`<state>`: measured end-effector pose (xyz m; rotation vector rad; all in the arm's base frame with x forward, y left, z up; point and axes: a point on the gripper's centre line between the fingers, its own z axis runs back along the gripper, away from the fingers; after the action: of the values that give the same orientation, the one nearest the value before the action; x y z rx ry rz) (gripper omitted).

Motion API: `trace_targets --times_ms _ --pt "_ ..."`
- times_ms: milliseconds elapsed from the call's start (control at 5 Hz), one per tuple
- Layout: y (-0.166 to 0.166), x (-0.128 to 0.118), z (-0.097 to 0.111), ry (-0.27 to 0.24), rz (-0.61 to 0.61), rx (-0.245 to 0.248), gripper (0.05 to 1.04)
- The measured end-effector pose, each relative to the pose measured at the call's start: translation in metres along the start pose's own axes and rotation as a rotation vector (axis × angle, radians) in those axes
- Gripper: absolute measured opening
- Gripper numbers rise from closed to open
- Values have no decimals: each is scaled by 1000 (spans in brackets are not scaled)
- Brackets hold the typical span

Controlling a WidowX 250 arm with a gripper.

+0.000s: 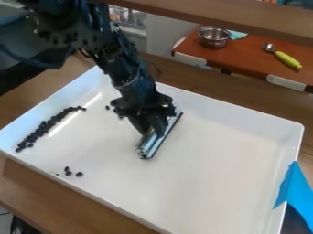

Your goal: Sweep into pile

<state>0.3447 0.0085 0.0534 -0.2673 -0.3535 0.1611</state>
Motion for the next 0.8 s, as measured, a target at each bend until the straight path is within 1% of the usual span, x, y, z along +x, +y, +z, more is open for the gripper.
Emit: trace_targets --times_ms 200,400,600,800 --pt "15 6 3 -10 27 7 351" --pt "42 5 12 -13 80 9 351" --pt "66 2 22 -12 109 4 351" --pt "96 -7 32 -25 133 21 351"
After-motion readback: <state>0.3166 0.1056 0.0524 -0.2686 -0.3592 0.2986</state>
